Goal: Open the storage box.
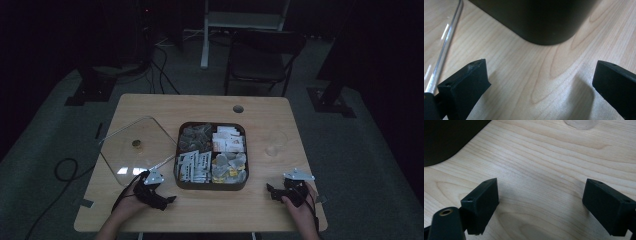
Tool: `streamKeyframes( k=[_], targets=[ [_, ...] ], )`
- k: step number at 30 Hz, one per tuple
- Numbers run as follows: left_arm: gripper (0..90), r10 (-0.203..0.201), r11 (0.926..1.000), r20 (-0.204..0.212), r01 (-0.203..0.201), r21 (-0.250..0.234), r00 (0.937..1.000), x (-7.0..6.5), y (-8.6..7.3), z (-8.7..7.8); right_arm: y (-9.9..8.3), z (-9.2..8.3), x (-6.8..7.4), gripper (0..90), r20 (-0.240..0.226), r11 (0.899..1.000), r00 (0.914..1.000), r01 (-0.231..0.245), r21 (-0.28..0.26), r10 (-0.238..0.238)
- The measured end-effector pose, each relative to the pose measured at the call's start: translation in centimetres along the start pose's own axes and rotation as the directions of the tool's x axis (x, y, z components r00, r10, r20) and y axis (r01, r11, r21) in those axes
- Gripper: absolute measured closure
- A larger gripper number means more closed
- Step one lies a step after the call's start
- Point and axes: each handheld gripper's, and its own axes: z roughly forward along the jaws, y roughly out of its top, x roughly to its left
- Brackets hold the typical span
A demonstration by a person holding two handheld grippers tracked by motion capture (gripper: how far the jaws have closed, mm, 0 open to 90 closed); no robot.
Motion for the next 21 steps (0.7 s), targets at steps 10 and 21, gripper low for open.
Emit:
streamKeyframes(
  k=[10, 21],
  targets=[
    [1.0, 0.028, 0.9996, -0.005, -0.028, 0.004, 0.9996, -0.58, -0.23, -0.11, 0.00, -0.01, 0.01, 13.3, -0.003, 1.000, 1.0000, 0.003, 0.001, -0.003],
    [1.1, 0.009, 1.0000, -0.022, -0.008, 0.003, 0.9997, -0.89, -0.23, -0.08, 0.15, 0.15, 0.19, 12.6, 0.006, 1.000, 1.0000, -0.005, 0.003, 0.005]
  ],
)
